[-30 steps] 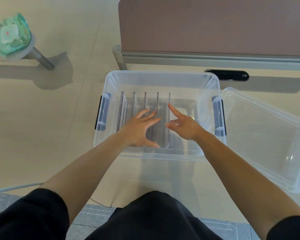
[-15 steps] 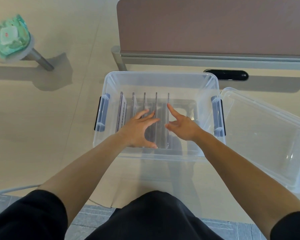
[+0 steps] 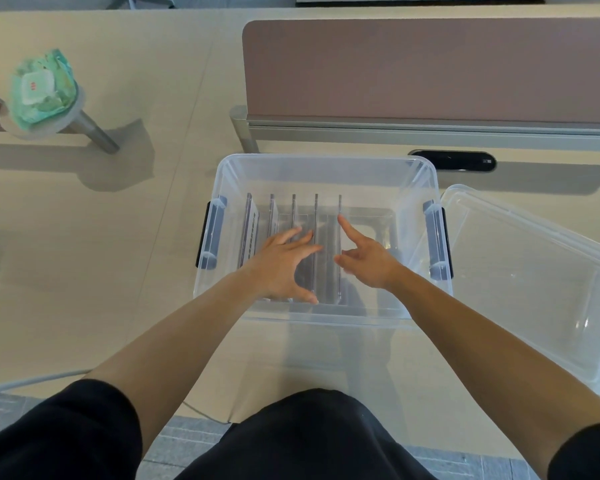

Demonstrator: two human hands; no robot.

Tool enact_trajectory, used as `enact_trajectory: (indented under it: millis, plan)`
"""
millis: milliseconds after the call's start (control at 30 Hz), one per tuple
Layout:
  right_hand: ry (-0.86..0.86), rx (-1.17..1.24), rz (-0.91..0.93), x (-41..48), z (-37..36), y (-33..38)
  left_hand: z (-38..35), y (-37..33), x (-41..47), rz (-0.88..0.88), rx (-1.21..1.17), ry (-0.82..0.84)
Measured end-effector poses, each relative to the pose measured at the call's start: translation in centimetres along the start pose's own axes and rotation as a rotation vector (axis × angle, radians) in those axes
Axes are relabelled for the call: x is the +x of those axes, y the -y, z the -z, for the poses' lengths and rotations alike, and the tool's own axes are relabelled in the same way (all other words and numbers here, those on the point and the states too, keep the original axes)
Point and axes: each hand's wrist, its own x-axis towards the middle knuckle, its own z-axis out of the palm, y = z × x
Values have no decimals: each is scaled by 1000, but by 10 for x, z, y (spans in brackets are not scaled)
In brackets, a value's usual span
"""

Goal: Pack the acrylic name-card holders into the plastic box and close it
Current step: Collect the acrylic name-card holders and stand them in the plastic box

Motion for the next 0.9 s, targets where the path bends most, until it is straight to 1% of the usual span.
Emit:
enact_trajectory:
  millis: [200, 267, 333, 400, 467, 533, 600, 700, 800, 900]
  plan:
    - [14, 50, -6, -3, 1, 1, 2, 1, 1, -31, 10, 1]
    - [28, 12, -1, -8, 5, 6, 5, 3, -1, -30, -18, -17]
    - [16, -68, -19, -12, 12, 14, 12, 6, -7, -32, -63, -67]
    - [-54, -159, -52, -17, 20, 27, 22, 9, -18, -47, -116, -147]
    - [-124, -170, -70, -27, 26, 45, 31, 15, -32, -51, -220, -236]
    - [-169, -200, -48, -41, 29, 65, 39, 27, -45, -41, -338, -291]
    - [-193, -284, -12, -53, 30, 87, 47, 39, -62, -23, -413, -340]
    - [-175, -465, 61, -63, 27, 120, 52, 57, -90, 63, -500, -459]
    - [-131, -630, 185, -65, 16, 150, 52, 69, -122, 176, -616, -528]
    - [-70, -694, 306, -64, -2, 171, 45, 75, -157, 316, -597, -581]
